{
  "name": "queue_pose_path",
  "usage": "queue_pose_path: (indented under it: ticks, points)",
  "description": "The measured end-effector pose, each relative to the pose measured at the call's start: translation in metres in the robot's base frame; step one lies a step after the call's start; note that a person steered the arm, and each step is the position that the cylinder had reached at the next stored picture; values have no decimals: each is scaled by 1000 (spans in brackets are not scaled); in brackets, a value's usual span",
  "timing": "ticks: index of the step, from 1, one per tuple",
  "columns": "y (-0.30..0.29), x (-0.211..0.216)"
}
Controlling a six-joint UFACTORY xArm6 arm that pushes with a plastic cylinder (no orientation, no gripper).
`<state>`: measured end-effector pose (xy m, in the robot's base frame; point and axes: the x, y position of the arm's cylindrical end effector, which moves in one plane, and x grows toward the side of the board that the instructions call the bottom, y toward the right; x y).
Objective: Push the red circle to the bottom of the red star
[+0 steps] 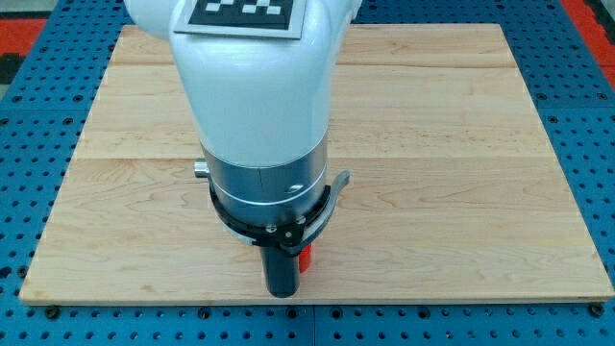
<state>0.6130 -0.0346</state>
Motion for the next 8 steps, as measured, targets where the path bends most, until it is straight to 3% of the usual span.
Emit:
queue_pose_path:
  ticks: [1, 2, 3, 6, 7, 8]
  points:
    - [-77, -6]
    - [-134, -49]
    - [-111, -85]
    - [-45, -70]
    - [-115, -77]
    - [-171, -183]
